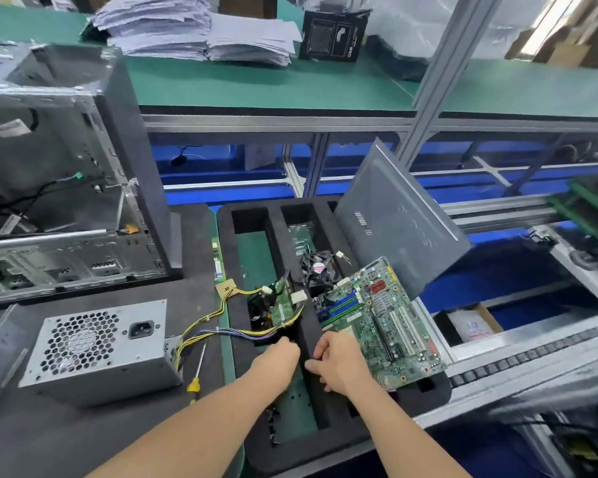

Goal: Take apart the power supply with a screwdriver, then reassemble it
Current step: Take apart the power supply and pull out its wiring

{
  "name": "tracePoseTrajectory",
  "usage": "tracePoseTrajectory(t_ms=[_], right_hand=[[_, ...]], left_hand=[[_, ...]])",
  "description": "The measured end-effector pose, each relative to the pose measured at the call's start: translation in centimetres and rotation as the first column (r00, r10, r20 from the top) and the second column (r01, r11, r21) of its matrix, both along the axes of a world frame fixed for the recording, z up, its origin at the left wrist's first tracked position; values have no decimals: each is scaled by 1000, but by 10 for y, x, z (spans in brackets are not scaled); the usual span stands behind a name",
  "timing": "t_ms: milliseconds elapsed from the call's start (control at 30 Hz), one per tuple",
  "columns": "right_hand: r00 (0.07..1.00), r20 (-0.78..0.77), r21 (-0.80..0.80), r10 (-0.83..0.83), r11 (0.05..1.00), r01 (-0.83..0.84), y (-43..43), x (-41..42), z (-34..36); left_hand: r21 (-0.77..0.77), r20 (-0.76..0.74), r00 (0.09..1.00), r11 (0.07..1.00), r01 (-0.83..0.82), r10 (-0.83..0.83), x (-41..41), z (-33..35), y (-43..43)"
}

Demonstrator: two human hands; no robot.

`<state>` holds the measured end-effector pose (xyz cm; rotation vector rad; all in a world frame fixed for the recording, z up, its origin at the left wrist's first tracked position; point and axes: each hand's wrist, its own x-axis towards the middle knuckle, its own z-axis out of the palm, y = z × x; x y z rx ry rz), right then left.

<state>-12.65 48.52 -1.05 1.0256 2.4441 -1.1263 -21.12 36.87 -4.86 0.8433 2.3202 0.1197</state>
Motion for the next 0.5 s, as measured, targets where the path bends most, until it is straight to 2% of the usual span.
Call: tracePoseTrajectory(t_ms=[100,300,367,500], right_hand=[[996,-39,-86,-79,993,75,1,7,-4],[990,-92,-117,-107,988,96,0,10,-7],[990,-85,-129,-110,987,99,0,8,-7],[993,-65,-124,-96,988,87,1,4,-5]], left_hand=[[-55,-68,997,998,19,-23,1,-16,18],[-75,-26,994,992,-105,104,-3,-25,21],[-123,-33,997,990,-72,69,-4,-20,20],[-106,-43,999,994,-13,9,-5,0,17]])
